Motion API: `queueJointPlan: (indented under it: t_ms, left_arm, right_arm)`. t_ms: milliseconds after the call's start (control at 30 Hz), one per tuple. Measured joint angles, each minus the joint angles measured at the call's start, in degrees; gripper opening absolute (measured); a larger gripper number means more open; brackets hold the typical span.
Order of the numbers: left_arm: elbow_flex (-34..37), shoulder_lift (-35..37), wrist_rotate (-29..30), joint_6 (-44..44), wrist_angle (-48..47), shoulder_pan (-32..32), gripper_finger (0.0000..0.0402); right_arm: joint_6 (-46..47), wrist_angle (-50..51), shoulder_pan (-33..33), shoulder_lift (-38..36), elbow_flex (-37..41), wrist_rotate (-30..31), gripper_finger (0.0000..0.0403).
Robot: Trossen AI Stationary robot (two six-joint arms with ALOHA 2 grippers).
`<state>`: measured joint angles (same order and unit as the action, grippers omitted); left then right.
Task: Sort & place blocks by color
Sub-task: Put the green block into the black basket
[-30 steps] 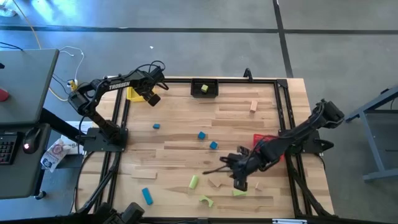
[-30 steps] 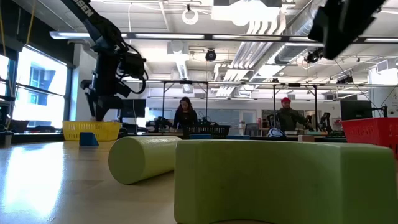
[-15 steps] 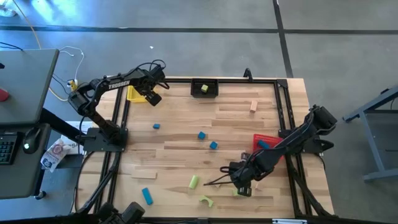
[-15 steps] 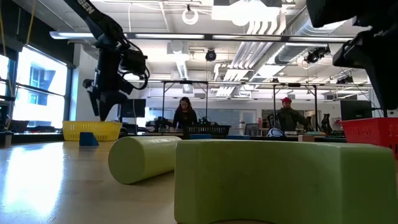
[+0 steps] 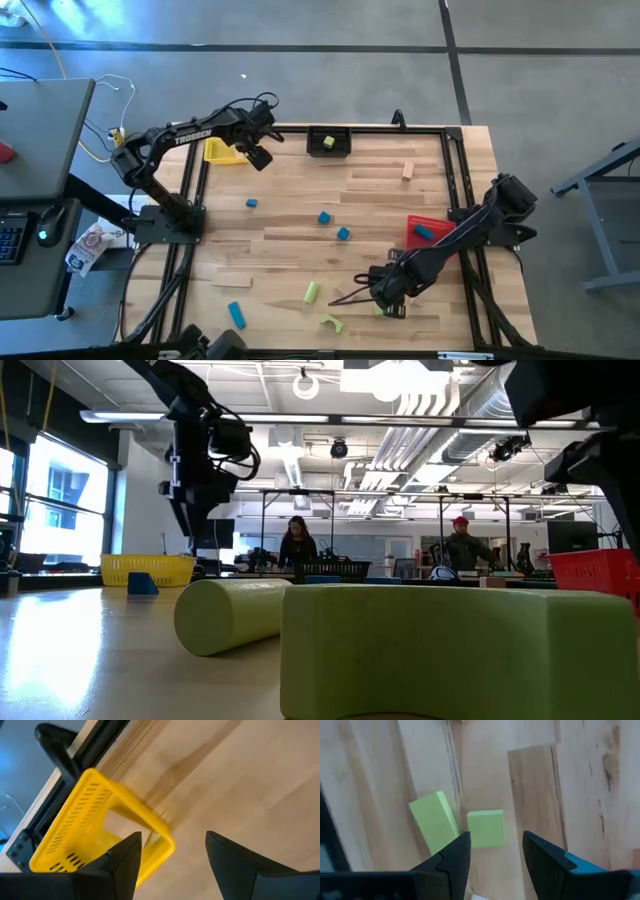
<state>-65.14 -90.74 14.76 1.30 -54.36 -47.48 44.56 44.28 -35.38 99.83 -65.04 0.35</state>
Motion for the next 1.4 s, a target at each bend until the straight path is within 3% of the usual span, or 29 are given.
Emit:
queueJointPlan:
  t_ms: [667,867,967,1133,1267,1400]
  left_arm:
    - [0.00,0.00,-0.93,0.02,-1.55,6.36,0.0207]
    - [0.00,0.00,-0.93,0.00,-1.54,6.40,0.0207]
    - [0.00,0.00,-1.29,-0.25,-1.54,6.41,0.0207]
    - [0.00,0.00,-1.56,-1.10,-1.49,7.63,0.0207]
    - [0.00,0.00,-1.74,-3.21,-1.46,9.34,0.0207]
    - [0.00,0.00,-1.95,-3.62,-1.49,11.03,0.0207]
  right_arm:
    - [0.22,-2.72,-0.04,7.55,-0.17,-3.53,0.0163]
    - [0.59,-2.95,0.05,7.43,-0.23,-3.52,0.0102]
    - [0.49,-2.96,0.48,7.47,-0.28,-3.32,0.0100]
    - [0.12,-3.33,1.56,6.44,-0.02,-1.57,0.0100]
    - [-2.14,-4.45,3.89,3.58,0.02,5.66,0.0100]
    - [-5.95,-4.65,7.17,0.75,0.02,8.64,0.0100]
